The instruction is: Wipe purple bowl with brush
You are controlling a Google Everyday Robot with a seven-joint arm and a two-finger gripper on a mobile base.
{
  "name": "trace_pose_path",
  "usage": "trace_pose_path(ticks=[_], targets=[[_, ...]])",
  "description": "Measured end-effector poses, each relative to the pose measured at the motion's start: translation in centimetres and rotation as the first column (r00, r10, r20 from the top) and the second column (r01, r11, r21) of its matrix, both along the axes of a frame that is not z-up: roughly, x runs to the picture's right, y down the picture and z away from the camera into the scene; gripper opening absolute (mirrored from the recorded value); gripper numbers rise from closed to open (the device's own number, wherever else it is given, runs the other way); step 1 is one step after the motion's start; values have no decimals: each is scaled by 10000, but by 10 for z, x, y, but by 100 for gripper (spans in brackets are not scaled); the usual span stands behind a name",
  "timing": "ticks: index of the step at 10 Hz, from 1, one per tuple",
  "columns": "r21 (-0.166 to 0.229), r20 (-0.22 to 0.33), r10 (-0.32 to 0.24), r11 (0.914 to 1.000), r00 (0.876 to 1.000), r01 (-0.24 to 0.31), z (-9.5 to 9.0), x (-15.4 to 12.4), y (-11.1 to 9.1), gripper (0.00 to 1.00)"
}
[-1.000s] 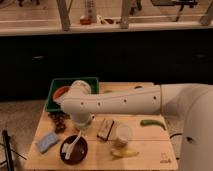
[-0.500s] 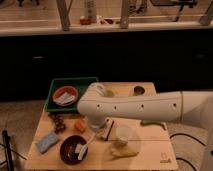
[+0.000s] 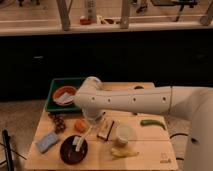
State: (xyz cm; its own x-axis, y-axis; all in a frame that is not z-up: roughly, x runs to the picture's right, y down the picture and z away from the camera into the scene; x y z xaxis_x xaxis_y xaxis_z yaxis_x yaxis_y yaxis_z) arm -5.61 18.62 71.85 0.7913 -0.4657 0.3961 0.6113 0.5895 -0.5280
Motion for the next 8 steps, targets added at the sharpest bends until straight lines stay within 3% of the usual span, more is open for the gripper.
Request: trace_pose_path(ticks=[4, 6, 8], targets=[[17, 960, -391, 9992, 9946, 392, -9, -38, 6, 0], [-67, 1221, -571, 9983, 9909, 584, -22, -40, 21, 0], [-198, 1075, -555, 9981, 9927, 579, -34, -27, 35, 0]])
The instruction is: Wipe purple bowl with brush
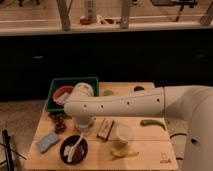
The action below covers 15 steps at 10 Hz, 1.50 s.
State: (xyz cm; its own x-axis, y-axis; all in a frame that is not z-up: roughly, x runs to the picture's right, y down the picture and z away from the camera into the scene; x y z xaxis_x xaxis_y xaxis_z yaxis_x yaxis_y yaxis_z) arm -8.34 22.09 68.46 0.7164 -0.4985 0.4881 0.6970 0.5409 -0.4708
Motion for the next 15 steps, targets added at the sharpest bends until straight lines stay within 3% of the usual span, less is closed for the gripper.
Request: trace_pose_path(ticks=[3, 7, 11, 15], targets=[[-14, -635, 424, 9991, 9971, -426, 0, 38, 0, 0], [237, -1072, 635, 9978, 9922, -613, 24, 47, -26, 0], [376, -586, 376, 9987, 9976, -355, 40, 15, -39, 0], [194, 391, -73, 9998, 9992, 65, 32, -17, -28, 0]])
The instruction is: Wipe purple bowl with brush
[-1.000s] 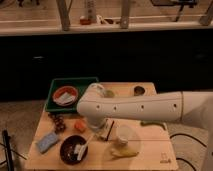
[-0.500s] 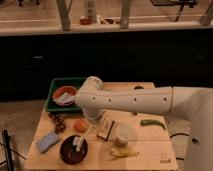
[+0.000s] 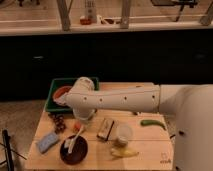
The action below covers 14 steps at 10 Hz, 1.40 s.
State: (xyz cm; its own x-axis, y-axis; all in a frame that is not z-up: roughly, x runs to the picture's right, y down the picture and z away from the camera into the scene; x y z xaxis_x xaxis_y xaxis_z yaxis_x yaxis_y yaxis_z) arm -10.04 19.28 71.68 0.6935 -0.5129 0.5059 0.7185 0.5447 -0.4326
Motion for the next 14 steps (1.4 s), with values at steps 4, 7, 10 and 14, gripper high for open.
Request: trace_pose_path(ticks=[4, 7, 10, 14], targets=[[-332, 292, -133, 9993, 9995, 142, -20, 16, 26, 0], [-188, -375, 264, 9995, 9989, -271, -22, 55, 22, 0], [204, -347, 396, 9990, 9986, -389, -4, 46, 3, 0], [317, 96, 214, 9993, 9997, -217, 4, 21, -1, 0]])
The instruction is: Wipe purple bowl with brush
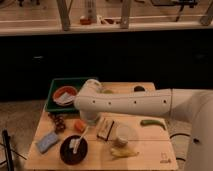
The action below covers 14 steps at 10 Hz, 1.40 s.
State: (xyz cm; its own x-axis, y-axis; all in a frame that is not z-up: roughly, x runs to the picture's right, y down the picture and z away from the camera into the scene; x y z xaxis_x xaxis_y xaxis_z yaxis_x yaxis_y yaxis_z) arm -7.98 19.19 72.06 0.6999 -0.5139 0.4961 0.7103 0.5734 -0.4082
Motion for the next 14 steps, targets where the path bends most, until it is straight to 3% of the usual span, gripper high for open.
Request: trace_pose_path(ticks=[3, 14], targets=[[-38, 400, -155, 9999, 9991, 157, 0, -14, 3, 0], [-292, 513, -142, 9995, 9986, 157, 1, -7, 2, 0]])
